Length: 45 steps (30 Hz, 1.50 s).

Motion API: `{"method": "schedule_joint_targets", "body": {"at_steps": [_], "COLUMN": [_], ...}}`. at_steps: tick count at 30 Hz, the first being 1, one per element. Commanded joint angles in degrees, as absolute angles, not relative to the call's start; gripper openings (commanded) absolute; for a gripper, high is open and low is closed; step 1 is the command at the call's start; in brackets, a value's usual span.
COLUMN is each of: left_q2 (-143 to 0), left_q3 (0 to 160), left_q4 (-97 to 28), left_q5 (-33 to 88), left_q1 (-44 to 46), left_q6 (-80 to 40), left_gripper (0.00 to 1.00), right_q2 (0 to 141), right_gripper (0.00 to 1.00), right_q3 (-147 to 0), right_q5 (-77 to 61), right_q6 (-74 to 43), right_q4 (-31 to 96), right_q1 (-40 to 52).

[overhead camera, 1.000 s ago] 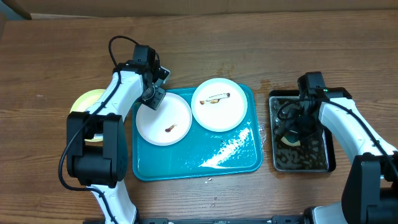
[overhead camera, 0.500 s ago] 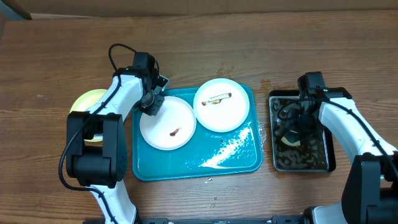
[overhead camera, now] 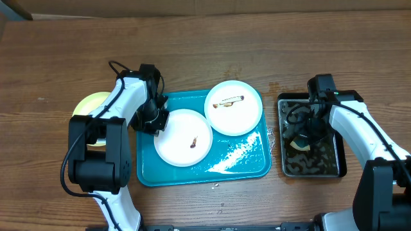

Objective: Clean dirty plates on tray and stack at the side
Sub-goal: 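Carry sponge with right gripper onto the held white plate, then scrub white plate with sponge while left gripper holds its rim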

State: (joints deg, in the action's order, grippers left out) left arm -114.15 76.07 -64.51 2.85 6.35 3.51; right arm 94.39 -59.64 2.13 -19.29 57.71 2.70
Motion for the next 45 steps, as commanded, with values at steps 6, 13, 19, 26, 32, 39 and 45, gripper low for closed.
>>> {"method": "schedule_joint_targets", "body": {"at_steps": [6, 13, 19, 26, 32, 39, 45], "left_q2": [-115.07, -115.07, -115.07, -115.07, -115.07, -115.07, -115.07], "left_q3": [75.46, 75.46, 74.65, 69.91, 65.82, 65.23, 65.23], "left_q4": [-69.01, -69.43, -69.23, -66.87, -64.88, -64.38, -64.27], "left_q5": [11.00, 11.03, 11.25, 12.78, 13.65, 13.63, 13.65], "left_q1": [6.39, 6.42, 6.42, 6.46, 6.46, 6.46, 6.46], "left_q6": [-0.45, -1.65, -2.83, -2.85, -3.49, -3.46, -3.46], "left_gripper": [0.04, 0.04, 0.04, 0.04, 0.04, 0.04, 0.04], "right_q2": [93.54, 93.03, 89.76, 90.21, 93.51, 102.35, 107.83], "right_gripper": [0.04, 0.04, 0.04, 0.04, 0.04, 0.04, 0.04], "right_q3": [-59.59, -64.88, -70.63, -69.58, -68.18, -68.18, -68.18], "right_q5": [-1.83, -7.97, -21.52, -23.18, -18.17, -13.89, -10.04], "right_q6": [-16.05, -13.13, -8.56, -12.93, -20.62, -25.63, -28.73], "right_q4": [57.93, 62.61, 64.99, 56.93, 48.88, 43.92, 42.28], "right_q1": [2.50, 2.57, 7.60, 24.10, 37.21, 46.44, 48.31]}}
